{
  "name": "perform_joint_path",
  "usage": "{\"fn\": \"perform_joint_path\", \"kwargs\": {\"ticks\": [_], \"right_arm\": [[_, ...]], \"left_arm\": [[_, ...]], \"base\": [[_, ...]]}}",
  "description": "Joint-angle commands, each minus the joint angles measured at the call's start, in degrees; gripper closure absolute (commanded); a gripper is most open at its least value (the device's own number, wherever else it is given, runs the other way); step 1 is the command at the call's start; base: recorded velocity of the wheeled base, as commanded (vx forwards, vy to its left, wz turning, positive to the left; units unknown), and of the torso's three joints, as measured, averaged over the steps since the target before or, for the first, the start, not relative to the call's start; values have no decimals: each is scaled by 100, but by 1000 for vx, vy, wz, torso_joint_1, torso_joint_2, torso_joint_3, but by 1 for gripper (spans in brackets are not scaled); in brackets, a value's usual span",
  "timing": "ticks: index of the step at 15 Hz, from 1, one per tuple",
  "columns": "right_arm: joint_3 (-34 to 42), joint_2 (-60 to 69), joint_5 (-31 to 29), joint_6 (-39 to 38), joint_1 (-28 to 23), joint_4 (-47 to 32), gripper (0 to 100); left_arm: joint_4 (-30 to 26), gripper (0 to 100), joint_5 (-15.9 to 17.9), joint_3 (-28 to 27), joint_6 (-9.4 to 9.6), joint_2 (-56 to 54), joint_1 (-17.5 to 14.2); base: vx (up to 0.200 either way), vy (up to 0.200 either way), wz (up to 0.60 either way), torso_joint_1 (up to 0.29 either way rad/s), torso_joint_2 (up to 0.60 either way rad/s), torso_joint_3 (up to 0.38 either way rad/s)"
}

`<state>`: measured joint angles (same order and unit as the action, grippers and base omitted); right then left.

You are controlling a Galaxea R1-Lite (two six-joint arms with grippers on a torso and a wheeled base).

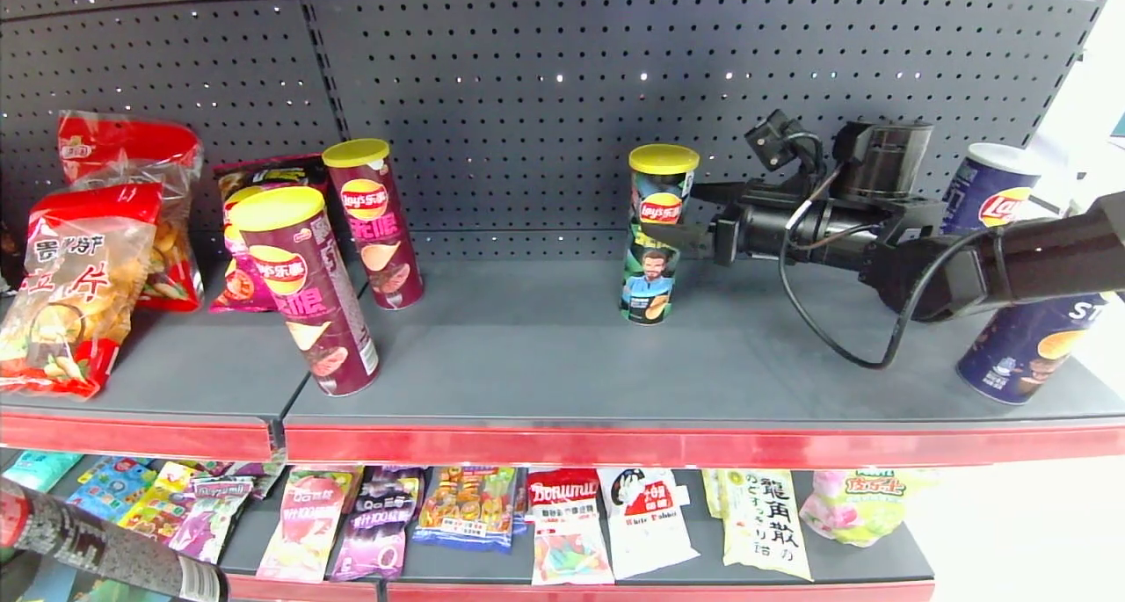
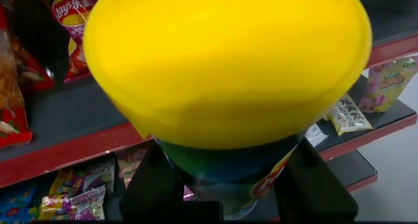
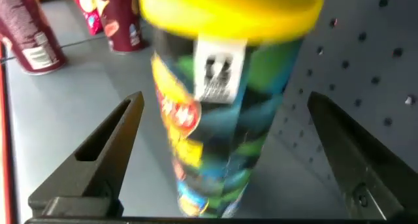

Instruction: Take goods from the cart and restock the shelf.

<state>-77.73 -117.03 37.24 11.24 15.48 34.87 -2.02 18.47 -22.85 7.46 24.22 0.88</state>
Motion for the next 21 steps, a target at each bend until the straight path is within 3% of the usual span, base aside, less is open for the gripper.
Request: {"fn": "perform_joint_path", "kwargs": {"ticks": [1,10,11,17,20,21], "right_arm": [[-199,-180,2,-8,34,-6,0],[-419,-364,2,-43,192,-6,0],[-489,-408,2,-43,192,-6,100],[-348,-145,-94,-69,289,-6,100],[355,558,-349,-78,412,-6,100],[908,1068,-499,-157,570,3,100]], "left_arm": [[0,100,-1,-9,1,4,0],[0,100,-36,-1,1,-23,0],[-9,100,-36,8,1,-49,0],[-132,100,-36,61,1,-137,0],[-132,100,-36,87,1,-207,0],[-132,100,-36,70,-8,-207,0]], "base": [[0,0,0,0,0,0],[0,0,0,0,0,0],[0,0,0,0,0,0],[0,0,0,0,0,0],[0,0,0,0,0,0],[0,0,0,0,0,0]]}}
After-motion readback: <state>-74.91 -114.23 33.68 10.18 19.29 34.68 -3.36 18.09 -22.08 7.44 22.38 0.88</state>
